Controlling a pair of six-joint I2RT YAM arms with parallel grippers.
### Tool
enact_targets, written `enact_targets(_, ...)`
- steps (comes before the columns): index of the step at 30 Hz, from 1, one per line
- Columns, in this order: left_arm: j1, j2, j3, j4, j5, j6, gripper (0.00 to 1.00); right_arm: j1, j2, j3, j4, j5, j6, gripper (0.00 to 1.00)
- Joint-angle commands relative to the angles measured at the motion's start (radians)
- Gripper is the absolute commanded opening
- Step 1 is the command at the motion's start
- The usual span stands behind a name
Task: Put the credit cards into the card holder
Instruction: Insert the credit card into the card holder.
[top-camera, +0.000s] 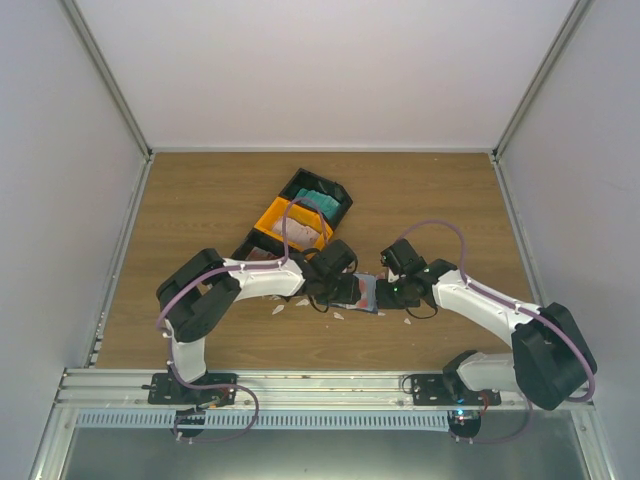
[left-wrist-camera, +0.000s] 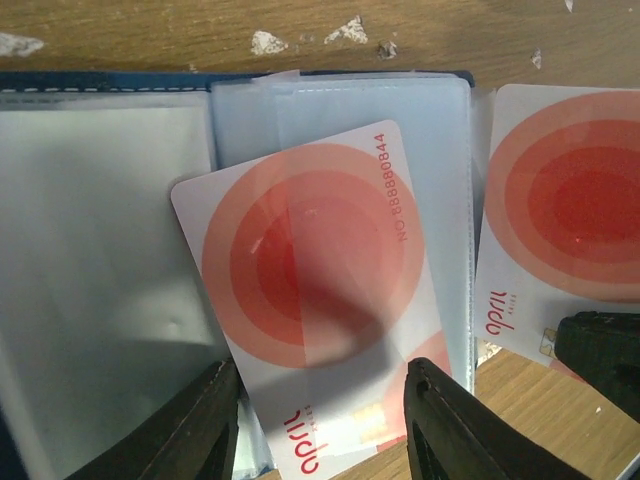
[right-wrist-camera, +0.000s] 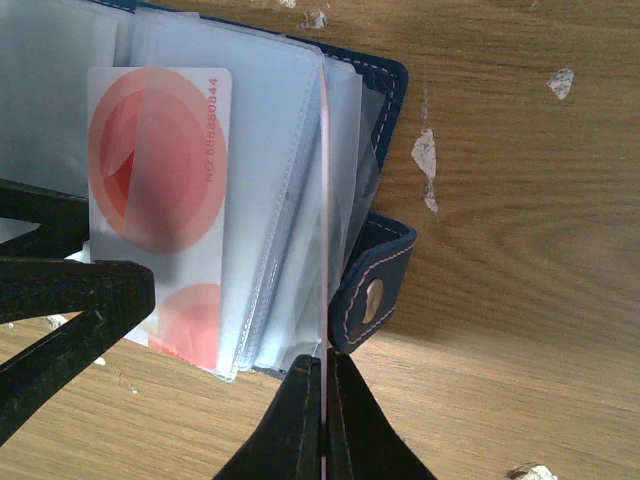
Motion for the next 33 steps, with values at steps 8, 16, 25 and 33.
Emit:
enact_targets(8,-0.001,0.030,0.047,0.056,-0.026,0.047,0.45,0.001,0.010,-0.022,0.012,0.003,-0.007,0.01)
enact_targets(16,-0.001,0.032,0.046,0.116,-0.005,0.073,0.45,0.001,0.007,-0.024,0.014,0.004,-0.006,0.01)
enact_targets(25,-0.001,0.047,0.055,0.154,0.038,0.118,0.44,0.001,0.007,-0.025,0.020,0.003,-0.006,0.00)
enact_targets(33,-0.002,0.022,0.047,0.100,-0.014,0.127,0.45,0.001,-0.030,-0.003,-0.006,0.054,0.017,0.00)
